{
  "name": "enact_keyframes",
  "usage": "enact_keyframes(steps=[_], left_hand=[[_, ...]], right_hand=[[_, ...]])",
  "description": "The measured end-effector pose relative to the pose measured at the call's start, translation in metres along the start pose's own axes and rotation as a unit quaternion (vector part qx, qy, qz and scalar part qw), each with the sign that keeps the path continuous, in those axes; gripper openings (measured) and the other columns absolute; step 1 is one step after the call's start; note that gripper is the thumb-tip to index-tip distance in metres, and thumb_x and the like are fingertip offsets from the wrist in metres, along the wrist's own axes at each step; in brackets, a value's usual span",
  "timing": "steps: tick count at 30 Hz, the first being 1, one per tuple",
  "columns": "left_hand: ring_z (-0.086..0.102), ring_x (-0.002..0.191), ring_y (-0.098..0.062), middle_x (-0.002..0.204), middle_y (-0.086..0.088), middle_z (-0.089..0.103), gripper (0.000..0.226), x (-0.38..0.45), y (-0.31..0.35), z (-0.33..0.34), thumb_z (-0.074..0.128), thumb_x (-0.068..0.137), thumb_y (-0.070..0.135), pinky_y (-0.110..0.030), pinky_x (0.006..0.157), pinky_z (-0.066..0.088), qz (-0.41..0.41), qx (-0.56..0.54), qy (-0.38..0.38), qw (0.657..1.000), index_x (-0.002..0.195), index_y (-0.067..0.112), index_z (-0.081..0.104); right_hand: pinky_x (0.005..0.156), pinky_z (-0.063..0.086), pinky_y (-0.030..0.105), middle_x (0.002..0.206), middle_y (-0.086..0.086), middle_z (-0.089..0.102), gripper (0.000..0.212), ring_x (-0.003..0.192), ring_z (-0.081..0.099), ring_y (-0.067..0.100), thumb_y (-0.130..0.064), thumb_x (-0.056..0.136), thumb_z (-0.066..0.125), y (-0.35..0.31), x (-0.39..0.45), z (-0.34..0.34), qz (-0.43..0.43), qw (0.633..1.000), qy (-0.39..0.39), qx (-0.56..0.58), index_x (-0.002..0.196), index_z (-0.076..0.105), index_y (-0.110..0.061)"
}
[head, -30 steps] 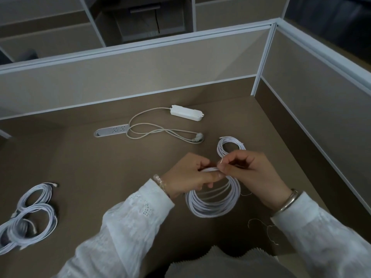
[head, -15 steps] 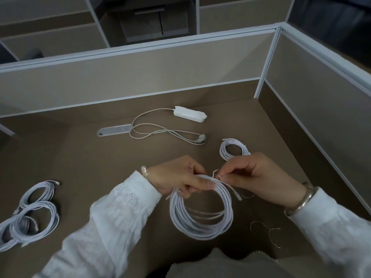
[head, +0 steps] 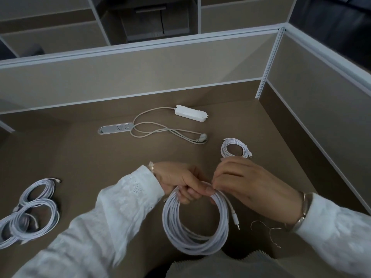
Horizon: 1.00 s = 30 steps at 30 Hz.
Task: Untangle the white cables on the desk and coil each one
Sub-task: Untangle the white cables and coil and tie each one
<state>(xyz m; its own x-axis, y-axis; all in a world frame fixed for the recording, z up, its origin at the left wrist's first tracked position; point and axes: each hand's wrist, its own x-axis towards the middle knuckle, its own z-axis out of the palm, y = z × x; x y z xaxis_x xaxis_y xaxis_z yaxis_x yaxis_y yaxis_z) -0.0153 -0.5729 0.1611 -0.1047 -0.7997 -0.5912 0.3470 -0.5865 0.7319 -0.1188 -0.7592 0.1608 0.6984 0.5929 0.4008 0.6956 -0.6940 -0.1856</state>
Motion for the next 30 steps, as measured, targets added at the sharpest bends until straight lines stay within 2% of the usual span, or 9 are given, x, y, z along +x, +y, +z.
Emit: enact_keyframes(steps=[5,8,10,13,20,23,26,28,30], left_hand=[[0.021,0.043,-0.007,0.052,0.003,0.036,0.032,-0.005,0.007,0.005,0.060,0.093,0.013,-0.023,0.044,0.014,0.019,0.091,0.108,0.990,0.063,0.020,0.069],[0.022,0.047,-0.013,0.053,0.000,0.038,0.025,-0.007,0.007,0.009,0.066,0.090,0.016,-0.025,0.045,0.015,0.039,0.121,0.169,0.977,0.076,-0.005,0.062],[0.025,0.047,-0.014,0.052,0.001,0.041,0.034,-0.006,0.005,0.011,0.068,0.088,0.016,-0.025,0.045,0.018,0.054,0.136,0.208,0.967,0.086,-0.017,0.058],[0.041,0.045,-0.011,0.051,0.003,0.050,0.023,-0.004,0.008,0.019,0.071,0.086,0.020,-0.022,0.046,0.031,0.081,0.211,0.254,0.940,0.078,-0.001,0.068],[0.066,0.071,-0.019,0.073,-0.005,0.069,0.036,0.018,-0.001,0.029,0.059,0.084,0.046,-0.032,0.064,0.048,0.125,0.469,0.446,0.752,0.082,0.012,0.072],[0.066,0.082,-0.022,0.089,-0.003,0.069,0.022,0.028,-0.006,0.035,0.056,0.092,0.034,-0.031,0.066,0.047,0.122,0.555,0.499,0.654,0.096,0.015,0.066],[0.062,0.052,-0.023,0.067,-0.007,0.065,0.022,0.031,-0.007,0.045,0.078,0.064,0.009,-0.027,0.044,0.041,0.113,0.689,0.484,0.528,0.083,0.007,0.068],[0.056,0.040,-0.021,0.055,-0.006,0.061,0.032,0.036,-0.011,0.041,0.083,0.047,0.005,-0.025,0.036,0.040,0.121,0.696,0.499,0.502,0.075,0.006,0.069],[0.063,0.051,-0.024,0.066,-0.007,0.067,0.028,0.037,-0.018,0.034,0.081,0.063,0.009,-0.030,0.045,0.048,0.144,0.644,0.523,0.539,0.087,0.007,0.069]], right_hand=[[0.071,0.043,0.026,0.090,-0.003,0.059,0.018,0.084,0.052,0.013,-0.003,0.080,0.065,0.004,-0.002,0.000,0.039,0.999,-0.020,0.020,0.091,0.064,-0.017],[0.072,0.044,0.026,0.090,-0.002,0.060,0.008,0.084,0.054,0.013,-0.011,0.089,0.058,0.003,-0.002,-0.001,0.070,0.996,0.005,0.049,0.089,0.066,-0.013],[0.073,0.044,0.027,0.089,-0.002,0.060,0.022,0.083,0.056,0.014,-0.023,0.095,0.049,0.002,0.000,-0.002,0.103,0.991,0.021,0.077,0.088,0.066,-0.012],[0.073,0.044,0.026,0.087,-0.002,0.059,0.027,0.080,0.055,0.013,-0.028,0.096,0.045,0.000,0.002,-0.002,0.130,0.987,0.022,0.091,0.087,0.065,-0.012],[0.063,0.044,0.033,0.080,0.000,0.056,0.027,0.073,0.053,0.017,-0.027,0.091,0.039,0.002,0.010,0.005,0.225,0.973,0.016,0.053,0.087,0.062,-0.014],[0.064,0.044,0.030,0.080,0.001,0.061,0.010,0.072,0.057,0.019,-0.016,0.088,0.053,0.005,0.015,0.013,0.299,0.951,0.042,0.069,0.086,0.063,-0.014],[0.063,0.034,0.019,0.079,0.001,0.066,0.004,0.073,0.057,0.015,-0.014,0.086,0.062,0.006,0.020,0.017,0.395,0.912,0.055,0.099,0.086,0.066,-0.013],[0.062,0.035,0.013,0.076,-0.004,0.064,0.004,0.068,0.055,0.007,-0.016,0.086,0.063,0.009,0.022,0.019,0.433,0.892,0.050,0.122,0.085,0.068,-0.015],[0.061,0.038,0.007,0.070,-0.010,0.063,0.006,0.062,0.056,0.000,-0.014,0.085,0.066,0.014,0.022,0.016,0.456,0.868,0.049,0.188,0.082,0.069,-0.018]])
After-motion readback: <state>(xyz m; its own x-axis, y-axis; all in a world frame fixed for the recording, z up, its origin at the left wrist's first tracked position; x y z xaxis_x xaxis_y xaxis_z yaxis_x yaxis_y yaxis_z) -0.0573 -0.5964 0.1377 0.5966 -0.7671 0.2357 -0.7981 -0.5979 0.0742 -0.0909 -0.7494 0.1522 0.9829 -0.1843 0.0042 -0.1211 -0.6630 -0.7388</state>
